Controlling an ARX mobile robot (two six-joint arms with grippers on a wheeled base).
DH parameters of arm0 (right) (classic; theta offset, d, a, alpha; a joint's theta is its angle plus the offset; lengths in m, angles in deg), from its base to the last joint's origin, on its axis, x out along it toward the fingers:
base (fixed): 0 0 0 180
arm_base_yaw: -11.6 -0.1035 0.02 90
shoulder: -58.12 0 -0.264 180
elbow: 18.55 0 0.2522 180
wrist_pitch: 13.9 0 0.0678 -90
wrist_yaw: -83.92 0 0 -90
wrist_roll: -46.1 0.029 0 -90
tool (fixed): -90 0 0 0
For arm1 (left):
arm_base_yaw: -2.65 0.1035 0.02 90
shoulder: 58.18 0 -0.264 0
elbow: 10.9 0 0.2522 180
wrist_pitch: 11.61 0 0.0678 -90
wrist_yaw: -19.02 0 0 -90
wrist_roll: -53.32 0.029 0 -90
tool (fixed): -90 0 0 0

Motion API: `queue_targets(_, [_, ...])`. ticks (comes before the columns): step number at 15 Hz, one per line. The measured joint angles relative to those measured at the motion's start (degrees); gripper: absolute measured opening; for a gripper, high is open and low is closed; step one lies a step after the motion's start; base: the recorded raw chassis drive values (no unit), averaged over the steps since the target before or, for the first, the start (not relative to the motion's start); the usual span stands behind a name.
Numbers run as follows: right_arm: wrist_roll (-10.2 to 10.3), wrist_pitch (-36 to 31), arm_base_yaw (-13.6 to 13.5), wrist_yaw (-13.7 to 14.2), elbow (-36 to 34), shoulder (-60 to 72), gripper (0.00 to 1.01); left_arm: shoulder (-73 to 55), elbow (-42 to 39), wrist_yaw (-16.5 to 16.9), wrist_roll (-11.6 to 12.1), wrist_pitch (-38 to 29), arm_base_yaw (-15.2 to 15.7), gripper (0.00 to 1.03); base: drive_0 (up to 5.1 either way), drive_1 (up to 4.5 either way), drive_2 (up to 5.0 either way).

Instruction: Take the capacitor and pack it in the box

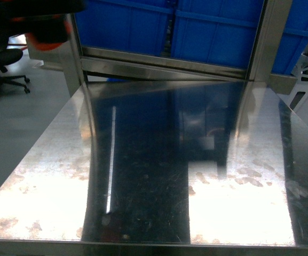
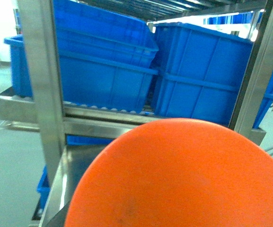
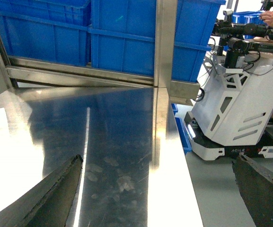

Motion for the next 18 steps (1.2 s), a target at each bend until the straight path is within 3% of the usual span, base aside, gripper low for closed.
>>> queue_targets(1, [0.0, 0.0, 0.0, 0.0, 0.0, 0.0, 0.98, 10.38, -8.9, 3.54, -0.22, 5.49, 4.55, 0.44, 0.0, 0.0, 0.0])
queue_targets(2, [0.0, 0.0, 0.0, 0.02, 0.0, 0.0, 0.98, 16.09, -12.31, 5.9, -1.03, 9.03, 7.5, 0.43, 0.0, 0.0, 0.0])
queue_targets(5, [0.0, 0.0, 0.0, 0.02, 0.0, 0.0, 0.98, 27.08, -14.64, 8.59, -1.81, 14.1, 12.07, 0.43, 0.0, 0.0, 0.0])
queue_targets(7, [0.0, 0.0, 0.0, 0.0, 0.0, 0.0, 0.98, 30.47, -13.94, 9.25, -2.47, 13.03, 11.96, 0.43, 0.0, 0.0, 0.0])
queue_targets(8, [0.0, 0.0, 0.0, 0.0, 0.0, 0.0, 0.98, 31.78, -13.09, 4.39, -0.7, 22.67, 10.97, 0.43, 0.0, 0.0, 0.0])
queue_targets(9, [0.02, 0.07, 0.0, 0.04, 0.0, 0.0, 0.98, 33.57, -15.47, 1.97, 0.9, 26.53, 11.45, 0.43, 0.0, 0.0, 0.0])
queue_targets(10, [0.0, 0.0, 0.0, 0.02, 0.0, 0.0, 0.98, 36.48, -18.36, 1.77, 1.7, 26.51, 12.52, 0.43, 0.0, 0.0, 0.0])
queue_targets(12, [0.0, -0.04, 0.0, 0.02, 0.0, 0.0, 0.98, 40.5, -21.03, 2.49, 2.1, 26.01, 13.55, 0.43, 0.0, 0.0, 0.0])
queue_targets(13, [0.0, 0.0, 0.0, 0.02, 0.0, 0.0, 0.98, 42.32, -22.73, 6.43, 2.19, 26.73, 16.13, 0.43, 0.0, 0.0, 0.0])
queue_targets(14, [0.02, 0.0, 0.0, 0.07, 0.0, 0.0, 0.98, 44.02, -24.39, 6.95, 2.16, 27.54, 18.14, 0.43, 0.0, 0.0, 0.0])
queue_targets(18, [0.0, -0.02, 0.0, 0.02, 0.0, 0.0, 0.98, 52.06, -28.33, 7.28, 2.19, 31.19, 18.16, 0.43, 0.0, 0.0, 0.0])
